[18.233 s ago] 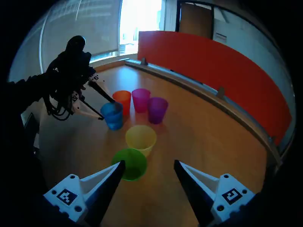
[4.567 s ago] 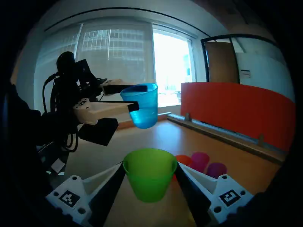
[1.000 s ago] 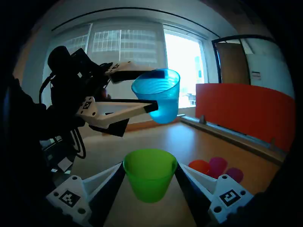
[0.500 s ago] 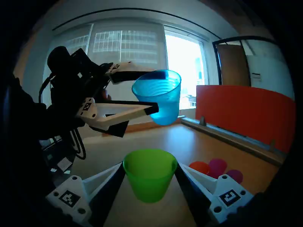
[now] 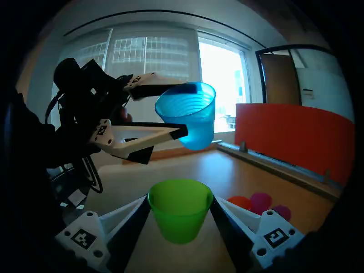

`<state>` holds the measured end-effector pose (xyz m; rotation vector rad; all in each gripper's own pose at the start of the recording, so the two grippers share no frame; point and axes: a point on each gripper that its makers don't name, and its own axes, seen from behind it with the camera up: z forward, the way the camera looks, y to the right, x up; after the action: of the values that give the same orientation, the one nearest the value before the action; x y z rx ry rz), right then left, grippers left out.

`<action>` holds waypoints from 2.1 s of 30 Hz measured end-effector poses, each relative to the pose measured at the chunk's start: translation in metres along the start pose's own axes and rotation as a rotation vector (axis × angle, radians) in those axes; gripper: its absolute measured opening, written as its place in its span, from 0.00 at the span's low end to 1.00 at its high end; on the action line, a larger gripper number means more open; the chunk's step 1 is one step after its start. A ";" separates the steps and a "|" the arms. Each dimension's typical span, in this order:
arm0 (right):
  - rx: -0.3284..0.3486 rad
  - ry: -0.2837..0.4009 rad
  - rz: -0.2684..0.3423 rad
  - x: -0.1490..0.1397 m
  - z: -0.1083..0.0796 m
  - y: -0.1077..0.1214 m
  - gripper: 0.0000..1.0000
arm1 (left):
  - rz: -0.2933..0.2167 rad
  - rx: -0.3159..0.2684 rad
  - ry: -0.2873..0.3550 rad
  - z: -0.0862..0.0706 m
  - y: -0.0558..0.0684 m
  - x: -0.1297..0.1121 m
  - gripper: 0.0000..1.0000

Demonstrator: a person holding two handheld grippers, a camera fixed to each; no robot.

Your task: Pour water

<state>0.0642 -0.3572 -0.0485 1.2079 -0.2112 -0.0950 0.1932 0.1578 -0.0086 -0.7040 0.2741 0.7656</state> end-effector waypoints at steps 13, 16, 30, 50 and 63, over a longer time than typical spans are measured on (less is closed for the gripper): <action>0.000 0.002 -0.010 0.003 0.001 -0.001 0.92 | 0.040 0.005 0.007 -0.003 0.000 0.003 0.86; 0.001 0.002 -0.012 0.004 0.001 -0.003 0.93 | 0.050 0.005 0.006 -0.004 0.000 0.004 0.86; 0.008 0.010 -0.027 0.008 0.000 -0.005 0.93 | 0.068 0.019 -0.006 -0.005 -0.004 0.001 0.86; 0.011 0.017 -0.032 0.010 0.001 -0.007 0.93 | 0.103 0.030 -0.021 -0.004 -0.007 -0.006 0.86; 0.011 0.023 -0.033 0.012 0.005 -0.008 0.92 | 0.145 0.031 -0.015 -0.005 -0.007 -0.004 0.86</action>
<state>0.0748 -0.3670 -0.0526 1.2229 -0.1723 -0.1089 0.1958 0.1490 -0.0072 -0.6538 0.3257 0.9023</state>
